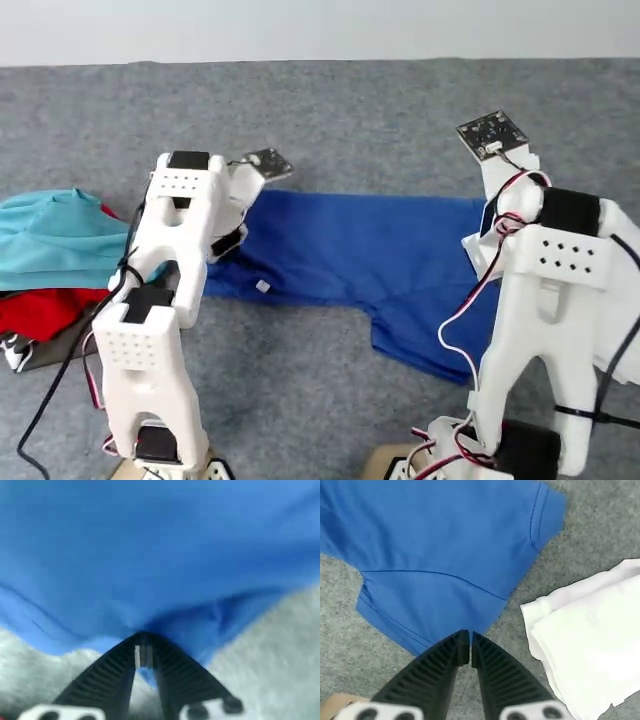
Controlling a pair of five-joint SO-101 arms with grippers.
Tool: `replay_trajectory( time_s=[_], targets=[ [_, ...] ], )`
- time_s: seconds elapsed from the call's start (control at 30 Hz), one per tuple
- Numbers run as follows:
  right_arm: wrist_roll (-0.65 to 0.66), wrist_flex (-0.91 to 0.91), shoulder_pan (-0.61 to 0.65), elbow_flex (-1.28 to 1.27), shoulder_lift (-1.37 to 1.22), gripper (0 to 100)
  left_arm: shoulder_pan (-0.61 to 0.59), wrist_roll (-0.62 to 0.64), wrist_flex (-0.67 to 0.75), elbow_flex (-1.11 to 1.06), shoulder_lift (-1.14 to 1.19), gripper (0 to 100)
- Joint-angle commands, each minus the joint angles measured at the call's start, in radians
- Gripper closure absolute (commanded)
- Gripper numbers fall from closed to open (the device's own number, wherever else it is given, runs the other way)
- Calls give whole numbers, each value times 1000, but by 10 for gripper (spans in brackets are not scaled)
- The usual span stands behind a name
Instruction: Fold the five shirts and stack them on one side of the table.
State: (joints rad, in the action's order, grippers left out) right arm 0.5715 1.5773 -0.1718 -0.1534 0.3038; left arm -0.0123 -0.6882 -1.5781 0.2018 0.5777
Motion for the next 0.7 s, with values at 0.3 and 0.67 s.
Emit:
replay_trajectory(
  time_s=[0.3,0.67],
  targets=[
    [-9,5,10,29,-1,988,-92,-160,-166,108,-55,994],
    [-11,5,12,29,-1,988,15,-106,-160,183,-120,994]
  ],
)
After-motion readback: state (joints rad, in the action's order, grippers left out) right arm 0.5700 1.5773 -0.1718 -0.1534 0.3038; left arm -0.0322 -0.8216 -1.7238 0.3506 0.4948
